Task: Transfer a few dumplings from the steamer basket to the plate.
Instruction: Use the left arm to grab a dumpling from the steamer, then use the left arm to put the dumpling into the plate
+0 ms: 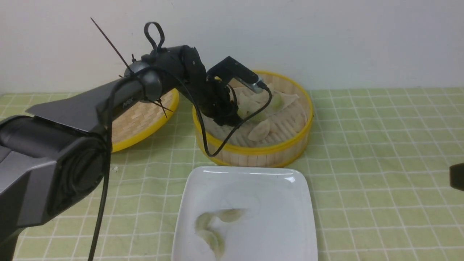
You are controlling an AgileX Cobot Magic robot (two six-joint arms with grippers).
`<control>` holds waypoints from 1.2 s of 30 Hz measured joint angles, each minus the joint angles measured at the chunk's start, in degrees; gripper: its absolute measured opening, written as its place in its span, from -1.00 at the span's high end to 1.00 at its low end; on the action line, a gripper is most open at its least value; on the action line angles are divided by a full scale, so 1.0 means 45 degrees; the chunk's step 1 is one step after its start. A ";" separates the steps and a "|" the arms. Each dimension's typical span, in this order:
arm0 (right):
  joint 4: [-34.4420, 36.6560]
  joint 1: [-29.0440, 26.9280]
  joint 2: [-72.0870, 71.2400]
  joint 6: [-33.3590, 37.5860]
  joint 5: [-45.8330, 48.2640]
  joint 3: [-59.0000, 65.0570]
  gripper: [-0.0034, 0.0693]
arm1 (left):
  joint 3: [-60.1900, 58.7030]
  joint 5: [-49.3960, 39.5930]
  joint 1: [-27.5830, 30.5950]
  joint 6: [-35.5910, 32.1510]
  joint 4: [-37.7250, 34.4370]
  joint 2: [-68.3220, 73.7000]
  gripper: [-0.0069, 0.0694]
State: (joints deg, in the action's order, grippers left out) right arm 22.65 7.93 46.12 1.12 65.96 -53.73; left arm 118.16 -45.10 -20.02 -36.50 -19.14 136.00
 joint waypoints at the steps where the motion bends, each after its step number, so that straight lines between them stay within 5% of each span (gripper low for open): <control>1: 0.0000 0.0000 0.0000 0.0000 0.0000 0.0000 0.94 | -0.0015 -0.0368 0.0000 0.0175 0.0027 -0.0428 0.25; 13: 0.0000 0.0000 0.0000 0.0000 0.0051 0.0000 0.94 | 0.0026 -0.5609 0.0013 0.2460 -0.0319 -0.4590 0.25; 26: -0.0011 0.0000 0.0000 0.0000 -0.0012 -0.0014 0.94 | -0.5784 -0.5544 -0.0922 0.3658 -0.0878 -0.4987 0.25; 36: 0.0003 0.0000 0.0069 0.0083 -0.0084 -0.0014 0.94 | -0.6108 -0.3961 -0.1340 0.3674 -0.0293 -0.3282 0.22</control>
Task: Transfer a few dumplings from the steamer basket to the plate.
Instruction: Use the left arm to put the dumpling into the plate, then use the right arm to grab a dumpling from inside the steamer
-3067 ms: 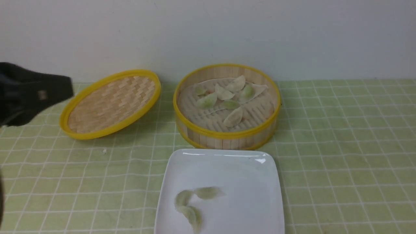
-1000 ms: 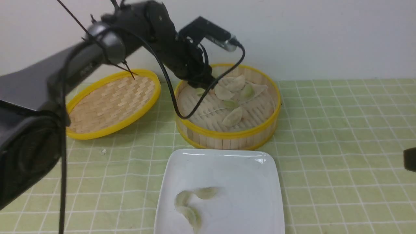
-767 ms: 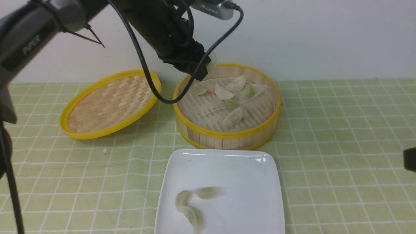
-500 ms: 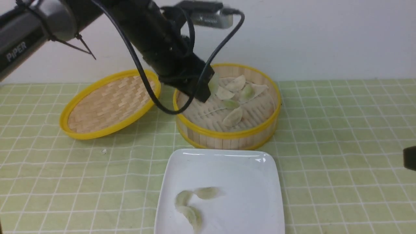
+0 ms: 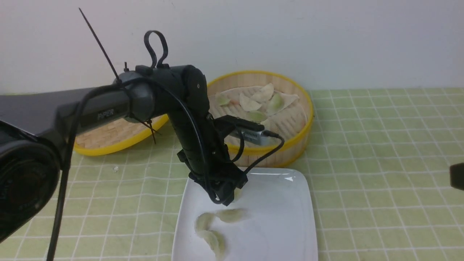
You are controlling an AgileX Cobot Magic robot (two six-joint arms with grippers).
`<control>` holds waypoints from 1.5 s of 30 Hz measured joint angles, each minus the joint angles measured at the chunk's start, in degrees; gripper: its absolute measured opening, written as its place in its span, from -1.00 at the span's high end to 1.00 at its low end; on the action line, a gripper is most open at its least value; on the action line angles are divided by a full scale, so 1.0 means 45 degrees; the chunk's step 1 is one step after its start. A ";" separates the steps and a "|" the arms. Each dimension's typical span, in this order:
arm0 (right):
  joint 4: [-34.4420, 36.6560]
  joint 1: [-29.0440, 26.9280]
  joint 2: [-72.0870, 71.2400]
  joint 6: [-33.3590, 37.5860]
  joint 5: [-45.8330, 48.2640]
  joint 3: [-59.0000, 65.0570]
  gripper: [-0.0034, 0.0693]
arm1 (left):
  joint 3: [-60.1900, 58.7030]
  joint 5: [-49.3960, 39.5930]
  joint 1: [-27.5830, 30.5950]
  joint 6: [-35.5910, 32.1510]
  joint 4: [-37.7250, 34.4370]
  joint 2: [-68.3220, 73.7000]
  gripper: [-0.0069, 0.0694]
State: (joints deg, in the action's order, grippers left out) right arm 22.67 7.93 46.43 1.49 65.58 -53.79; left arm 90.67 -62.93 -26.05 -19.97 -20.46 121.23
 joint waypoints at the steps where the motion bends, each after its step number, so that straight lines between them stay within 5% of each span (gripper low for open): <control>1: 0.0100 0.0000 0.0103 0.0000 -0.0057 -0.0022 0.94 | 0.0000 0.0027 0.0000 0.0091 0.0016 0.0000 0.14; 8: 0.1299 0.0397 0.2742 0.0685 -0.0038 -0.1306 0.94 | 0.0338 -0.0930 0.0000 0.0438 0.0290 -0.0033 -0.32; 11: 0.1220 0.0864 0.4045 0.0728 -0.0086 -0.2221 0.94 | 0.0586 -0.1219 0.0040 0.0764 0.0608 -0.0211 -0.18; 16: -0.0455 0.2396 0.7375 -0.0584 -0.0098 -0.5304 0.93 | -0.0088 -0.1277 0.0571 0.1160 0.0936 -0.2115 0.68; 23: -0.2173 0.3481 1.0909 -0.1641 0.0264 -0.8504 0.81 | -0.2936 -0.1348 0.1085 0.1267 0.0770 -0.5853 0.83; 29: -0.2450 0.3984 1.3263 -0.1680 0.0271 -1.0704 0.42 | -0.5432 -0.0648 0.1085 0.1299 0.0308 -0.8910 0.83; 37: -0.3011 0.4118 1.7394 -0.2727 0.0148 -1.3750 -0.48 | -0.8130 -0.0363 0.1085 0.1299 0.0076 -1.3456 0.83; 45: -0.3423 0.4118 2.0015 -0.4229 0.0081 -1.5907 -0.70 | -0.8469 -0.0893 0.1085 0.1299 0.0029 -1.6926 0.83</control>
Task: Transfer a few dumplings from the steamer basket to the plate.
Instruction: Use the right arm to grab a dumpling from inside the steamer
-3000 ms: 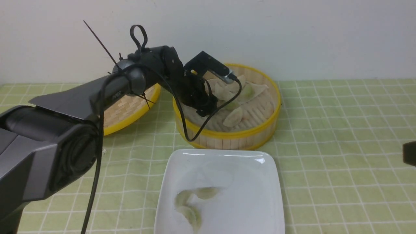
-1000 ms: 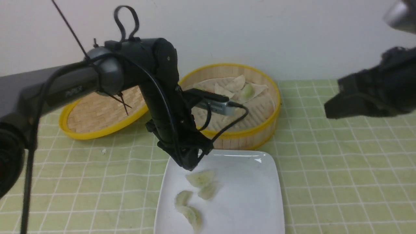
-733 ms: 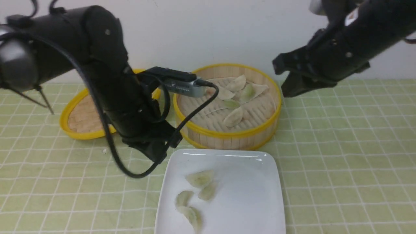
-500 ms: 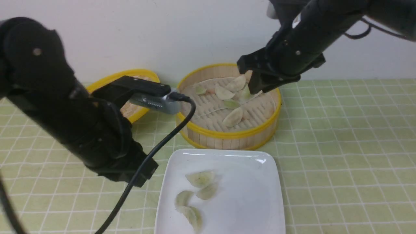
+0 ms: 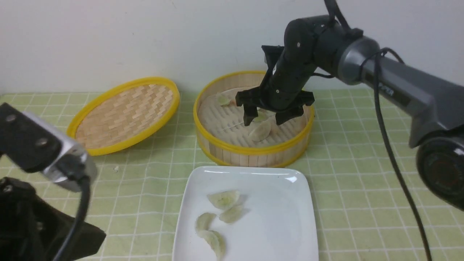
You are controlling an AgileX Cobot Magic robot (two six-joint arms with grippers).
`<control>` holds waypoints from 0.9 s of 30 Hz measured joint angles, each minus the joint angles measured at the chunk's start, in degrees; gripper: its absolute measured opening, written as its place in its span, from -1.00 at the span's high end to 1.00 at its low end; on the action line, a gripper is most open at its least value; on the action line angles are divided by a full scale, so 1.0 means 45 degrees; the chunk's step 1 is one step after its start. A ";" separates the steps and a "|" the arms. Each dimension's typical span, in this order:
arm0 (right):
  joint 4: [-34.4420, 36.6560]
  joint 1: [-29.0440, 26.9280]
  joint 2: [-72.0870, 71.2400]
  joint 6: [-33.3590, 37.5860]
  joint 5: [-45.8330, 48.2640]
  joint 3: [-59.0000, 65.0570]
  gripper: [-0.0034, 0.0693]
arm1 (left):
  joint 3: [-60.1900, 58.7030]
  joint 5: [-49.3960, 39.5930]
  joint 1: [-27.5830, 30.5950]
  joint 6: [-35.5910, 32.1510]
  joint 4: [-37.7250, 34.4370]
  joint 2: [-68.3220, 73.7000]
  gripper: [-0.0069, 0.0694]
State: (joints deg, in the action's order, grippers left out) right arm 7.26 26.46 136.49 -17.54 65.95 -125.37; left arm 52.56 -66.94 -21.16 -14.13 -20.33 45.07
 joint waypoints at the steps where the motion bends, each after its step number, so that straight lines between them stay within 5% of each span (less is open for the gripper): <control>1: -0.0077 0.0000 0.0257 -0.0194 0.0036 -0.0203 -0.70 | 0.0000 -0.0030 0.0000 0.0000 0.0000 -0.0273 0.83; 6: -0.0283 0.0000 0.0839 -0.0759 0.0356 -0.0865 -0.69 | 0.0000 -0.0132 0.0000 0.0044 0.0445 -0.1503 0.83; 9: -0.0394 0.0000 0.0946 -0.0774 0.0521 -0.0994 -0.50 | 0.0000 -0.0204 0.0000 0.0309 0.0869 -0.1907 0.83; 12: -0.0589 0.0000 0.0957 -0.0774 0.0742 -0.1008 -0.12 | 0.0000 -0.0392 0.0000 0.0539 0.1254 -0.2022 0.83; 14: -0.0592 0.0000 0.0957 -0.0722 0.0961 -0.1008 0.43 | 0.0000 -0.0476 0.0000 0.0752 0.1595 -0.2039 0.83; 17: -0.0401 -0.0013 0.1020 -0.0600 0.1021 -0.1008 0.84 | 0.0000 -0.0594 0.0000 0.0860 0.1746 -0.2039 0.83; 27: 0.0592 -0.0060 0.1086 -0.1052 0.1179 -0.2345 0.89 | 0.0000 -0.0805 0.0000 0.0898 0.1903 -0.2039 0.83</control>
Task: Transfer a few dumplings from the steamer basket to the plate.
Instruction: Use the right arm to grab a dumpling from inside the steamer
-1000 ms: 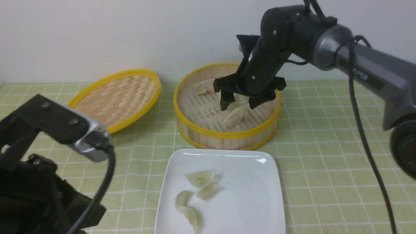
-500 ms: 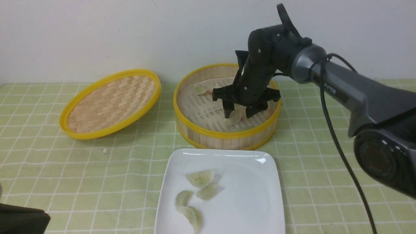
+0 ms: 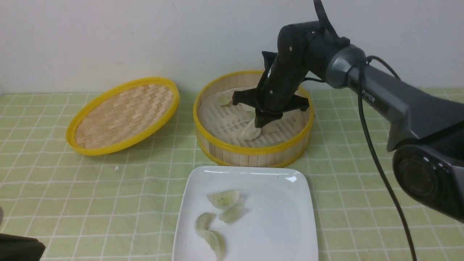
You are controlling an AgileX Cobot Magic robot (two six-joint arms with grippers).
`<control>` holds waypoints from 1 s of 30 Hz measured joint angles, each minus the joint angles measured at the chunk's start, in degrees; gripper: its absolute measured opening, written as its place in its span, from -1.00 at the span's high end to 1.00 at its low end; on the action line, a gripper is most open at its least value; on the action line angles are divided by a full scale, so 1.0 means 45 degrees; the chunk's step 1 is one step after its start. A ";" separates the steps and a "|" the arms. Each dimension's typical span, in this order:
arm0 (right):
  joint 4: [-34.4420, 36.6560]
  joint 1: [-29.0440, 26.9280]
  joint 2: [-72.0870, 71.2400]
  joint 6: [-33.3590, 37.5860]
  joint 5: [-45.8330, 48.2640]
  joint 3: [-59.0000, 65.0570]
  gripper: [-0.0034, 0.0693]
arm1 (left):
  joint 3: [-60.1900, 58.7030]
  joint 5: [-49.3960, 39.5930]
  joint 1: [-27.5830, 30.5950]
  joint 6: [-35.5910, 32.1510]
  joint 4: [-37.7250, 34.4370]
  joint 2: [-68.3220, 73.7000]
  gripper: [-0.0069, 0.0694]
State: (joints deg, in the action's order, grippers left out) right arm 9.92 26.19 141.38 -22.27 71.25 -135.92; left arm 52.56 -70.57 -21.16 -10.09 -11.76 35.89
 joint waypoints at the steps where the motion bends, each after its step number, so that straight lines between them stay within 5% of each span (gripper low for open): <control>1: 0.0084 0.0000 0.0000 0.0000 0.0000 -0.0220 0.85 | 0.0000 -0.0005 0.0000 0.0000 0.0058 0.0000 0.83; 6: -0.0235 0.0000 -0.0054 -0.0053 0.0012 -0.0501 0.48 | 0.0000 -0.0005 0.0000 0.0000 0.0476 0.0000 0.83; 15: -0.0261 0.0000 0.0757 -0.0385 -0.0003 -0.0525 -0.60 | 0.0000 -0.0005 0.0000 0.0000 0.0842 0.0000 0.83; 18: 0.0088 0.0015 0.0910 -0.0385 -0.0081 -0.0586 -0.70 | 0.0000 -0.0005 0.0000 0.0000 0.0842 0.0000 0.83; 22: 0.0062 0.0015 0.1224 -0.0385 -0.0123 -0.0594 -0.60 | 0.0000 -0.0005 0.0000 0.0000 0.0897 0.0000 0.83; 27: -0.0341 -0.0006 0.1291 -0.0123 -0.0106 -0.0666 0.21 | -0.0028 -0.0005 0.0000 0.0000 0.0972 0.0000 0.83; 30: -0.0340 -0.0006 0.1280 0.0396 -0.0023 -0.0837 0.28 | -0.0028 -0.0015 0.0000 0.0000 0.1002 0.0000 0.83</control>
State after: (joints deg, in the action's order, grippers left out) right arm 8.39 26.16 147.14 -20.49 71.15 -139.69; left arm 52.43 -70.63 -21.16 -10.09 -7.26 35.89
